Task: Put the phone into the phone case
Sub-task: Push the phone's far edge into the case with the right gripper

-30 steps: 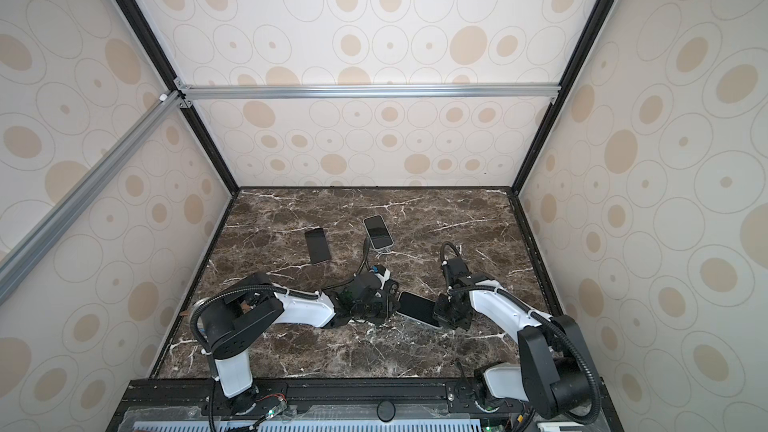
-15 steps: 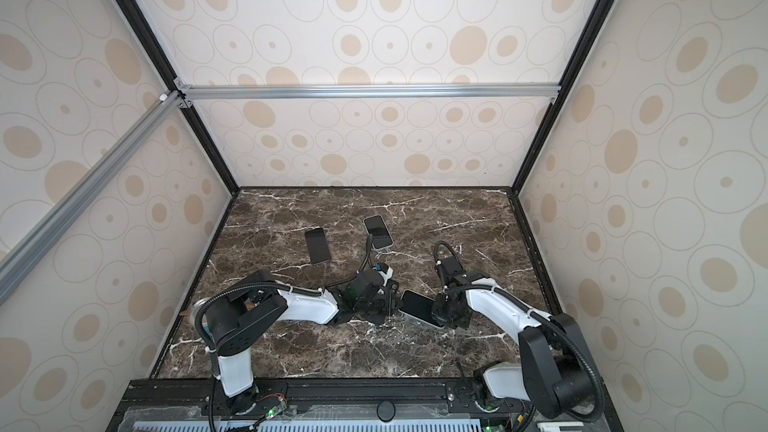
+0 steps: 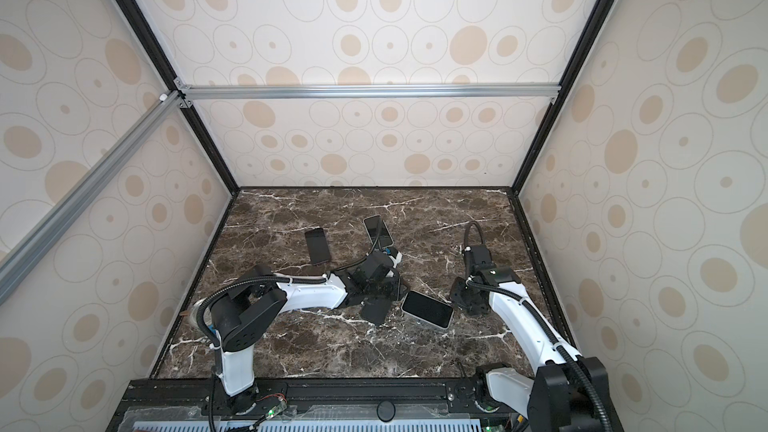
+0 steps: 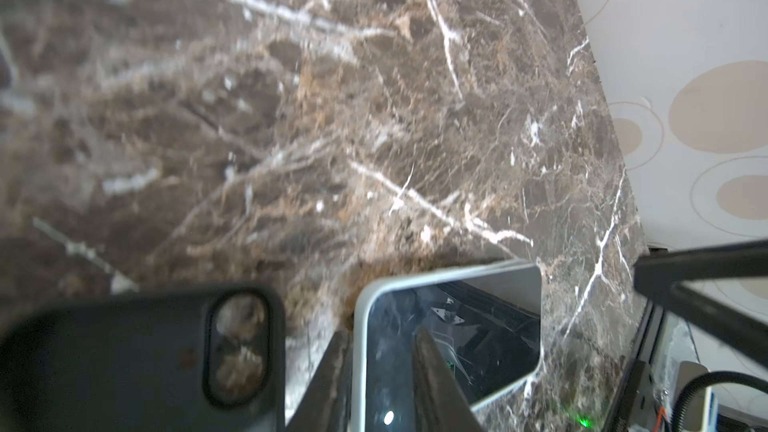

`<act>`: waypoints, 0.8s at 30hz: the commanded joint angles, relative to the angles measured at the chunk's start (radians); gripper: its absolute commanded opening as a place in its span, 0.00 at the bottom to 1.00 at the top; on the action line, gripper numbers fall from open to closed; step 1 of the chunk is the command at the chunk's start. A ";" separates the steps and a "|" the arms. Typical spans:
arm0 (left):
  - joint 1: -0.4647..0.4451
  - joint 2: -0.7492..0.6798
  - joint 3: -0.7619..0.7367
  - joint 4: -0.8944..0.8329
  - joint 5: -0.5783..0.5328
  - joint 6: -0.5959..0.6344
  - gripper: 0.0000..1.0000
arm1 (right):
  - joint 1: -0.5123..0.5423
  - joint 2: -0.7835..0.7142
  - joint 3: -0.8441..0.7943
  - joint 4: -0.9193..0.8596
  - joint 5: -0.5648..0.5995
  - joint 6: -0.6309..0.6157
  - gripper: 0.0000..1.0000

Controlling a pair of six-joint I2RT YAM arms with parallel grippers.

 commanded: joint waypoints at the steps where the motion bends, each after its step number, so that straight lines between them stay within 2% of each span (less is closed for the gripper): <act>1: 0.006 0.033 0.050 -0.079 -0.003 0.054 0.27 | -0.030 0.030 -0.027 0.040 -0.088 -0.050 0.25; 10: 0.006 0.083 0.087 -0.125 0.034 0.070 0.27 | -0.045 0.155 -0.056 0.088 -0.133 -0.076 0.23; 24: 0.003 0.106 0.111 -0.161 0.035 0.083 0.23 | -0.065 0.240 -0.101 0.143 -0.115 -0.066 0.19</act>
